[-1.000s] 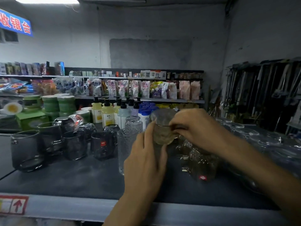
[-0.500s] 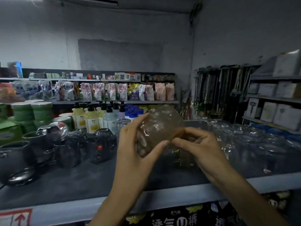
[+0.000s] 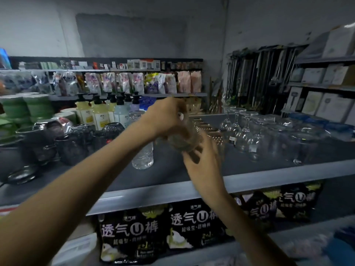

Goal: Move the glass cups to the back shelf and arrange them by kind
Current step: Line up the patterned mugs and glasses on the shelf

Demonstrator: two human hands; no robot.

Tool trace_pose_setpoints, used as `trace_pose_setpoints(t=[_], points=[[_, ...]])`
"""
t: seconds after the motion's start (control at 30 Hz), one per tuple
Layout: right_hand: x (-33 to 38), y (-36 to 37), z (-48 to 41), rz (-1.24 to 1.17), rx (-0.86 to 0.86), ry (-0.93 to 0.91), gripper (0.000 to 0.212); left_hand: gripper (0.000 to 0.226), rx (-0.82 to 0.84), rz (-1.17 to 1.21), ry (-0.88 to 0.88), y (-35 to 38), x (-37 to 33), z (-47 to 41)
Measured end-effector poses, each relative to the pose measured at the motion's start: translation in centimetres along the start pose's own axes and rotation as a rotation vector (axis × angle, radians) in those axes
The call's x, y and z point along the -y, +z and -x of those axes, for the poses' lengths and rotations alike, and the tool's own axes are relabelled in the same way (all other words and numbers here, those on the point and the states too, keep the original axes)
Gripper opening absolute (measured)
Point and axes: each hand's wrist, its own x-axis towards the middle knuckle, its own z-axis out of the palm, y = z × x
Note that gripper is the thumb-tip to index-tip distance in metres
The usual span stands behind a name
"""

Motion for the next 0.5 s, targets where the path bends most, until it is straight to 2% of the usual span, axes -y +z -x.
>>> trace_pose_setpoints(t=[0.1,0.23,0.37,0.5], points=[[-1.0,0.7,0.1,-0.066,0.074,0.003,0.072,0.061,0.129,-0.042,-0.152,0.7,-0.7,-2.3],[-2.6,1.0,-0.7,-0.062,0.104,-0.029,0.054,0.058,0.196,-0.108,-0.294,2.3,-0.6,-4.6],[-3.2,1.6,-1.9,0.079,0.222,-0.026,0.049,0.067,0.147,-0.211,-0.354,4.9,0.5,-5.8],[-3.4,1.6,-2.8,0.143,0.357,0.019,0.053,0.055,0.021,-0.378,-0.344,6.9,1.7,-5.8]])
